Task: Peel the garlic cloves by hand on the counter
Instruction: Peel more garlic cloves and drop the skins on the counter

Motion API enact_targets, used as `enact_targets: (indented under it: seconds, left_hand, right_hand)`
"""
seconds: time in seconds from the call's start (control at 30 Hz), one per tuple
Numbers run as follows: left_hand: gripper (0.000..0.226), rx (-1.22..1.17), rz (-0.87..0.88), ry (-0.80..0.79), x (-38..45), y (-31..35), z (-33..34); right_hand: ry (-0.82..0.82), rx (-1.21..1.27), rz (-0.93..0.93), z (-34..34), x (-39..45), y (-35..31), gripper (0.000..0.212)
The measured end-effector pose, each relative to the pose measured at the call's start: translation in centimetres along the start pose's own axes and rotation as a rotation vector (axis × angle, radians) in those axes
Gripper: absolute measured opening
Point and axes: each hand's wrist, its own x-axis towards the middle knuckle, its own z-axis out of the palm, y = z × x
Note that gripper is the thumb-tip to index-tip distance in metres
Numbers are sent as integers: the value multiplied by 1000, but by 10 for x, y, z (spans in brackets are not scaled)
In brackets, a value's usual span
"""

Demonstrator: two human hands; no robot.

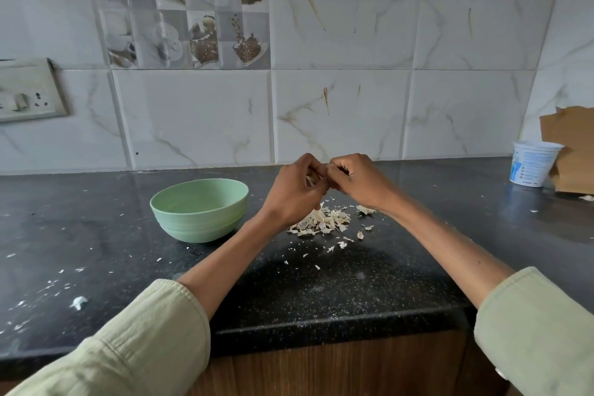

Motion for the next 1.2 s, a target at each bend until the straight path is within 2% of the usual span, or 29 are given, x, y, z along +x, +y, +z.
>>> enact_targets:
  seconds: [0.23, 0.5, 0.8, 1.0, 1.1, 1.2]
  left_hand:
    - [21, -15, -101, 59, 2, -6, -2]
    - [36, -70, -169, 69, 2, -6, -5]
    - [30, -78, -143, 5, 2, -5, -1]
    - [7, -88, -124, 49, 5, -8, -1]
    - [7, -129, -143, 92, 8, -11, -3]
    - [14, -165, -175, 132, 7, -11, -5]
  right_hand:
    - [-33, -50, -3, -5, -2, 0, 32]
    - [14, -136, -113, -3, 0, 2, 45]
    - [25, 74, -59, -5, 1, -3, 58]
    - [-25, 291, 27, -6, 1, 2, 30]
    - [-58, 409, 96, -6, 3, 5, 18]
    - [-100, 476, 115, -6, 4, 4, 22]
